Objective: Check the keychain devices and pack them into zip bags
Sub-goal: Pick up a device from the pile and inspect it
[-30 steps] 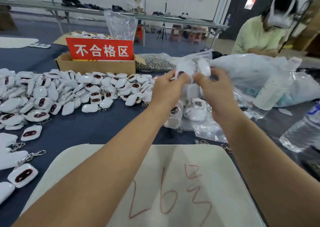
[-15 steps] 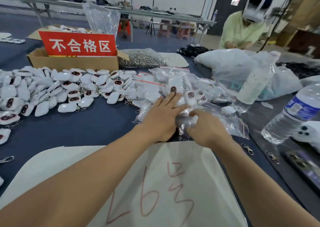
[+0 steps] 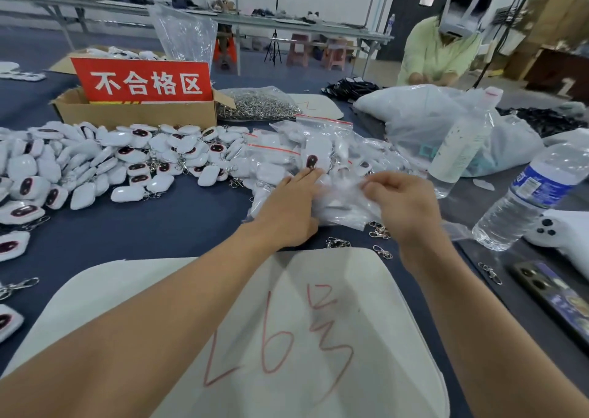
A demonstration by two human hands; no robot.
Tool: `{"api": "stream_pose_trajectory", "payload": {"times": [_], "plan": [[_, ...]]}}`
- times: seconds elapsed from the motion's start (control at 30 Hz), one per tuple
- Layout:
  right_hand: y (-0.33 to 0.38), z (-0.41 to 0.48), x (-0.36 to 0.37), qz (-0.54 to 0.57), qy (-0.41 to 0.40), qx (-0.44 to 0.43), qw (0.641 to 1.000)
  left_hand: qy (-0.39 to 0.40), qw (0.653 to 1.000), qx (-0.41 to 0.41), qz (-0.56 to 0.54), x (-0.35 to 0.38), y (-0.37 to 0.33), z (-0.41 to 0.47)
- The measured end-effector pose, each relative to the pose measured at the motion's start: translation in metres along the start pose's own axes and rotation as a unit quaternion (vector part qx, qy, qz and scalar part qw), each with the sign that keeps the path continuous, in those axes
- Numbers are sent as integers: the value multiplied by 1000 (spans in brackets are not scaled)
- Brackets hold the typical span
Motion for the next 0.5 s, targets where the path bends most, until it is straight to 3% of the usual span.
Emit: {"api": "stream_pose_trajectory", "payload": {"times": [0.1,0.17,0.27,0.33,0.43,0.5], "plan": [[8,-4,5,162,32,64,984,-50,976,-85,-196,-14,-7,-19],[9,-9,14,247,36,106,962,-44,949,-124,-285,-22,-10,-38],[10,-18,37,368,48,181,911,-46,874,-167,-454,-34,-3,-65],[13,-24,55,433,56,227,870,-52,847,-197,-491,-45,8,-83],[19,-31,85,525,29,286,801,-49,843,-219,-490,-61,31,-112],[21,-34,106,554,2,300,776,-43,834,-217,-506,-69,48,-131]]}}
Point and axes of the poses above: each hand's wrist, its own z-axis towards the middle knuckle, its own x-axis out of the palm, y = z × x, the point moved 1 cm from there along z, towards the middle knuckle, and after that the axes turned 6 degrees about z, right-handed, at the moved point
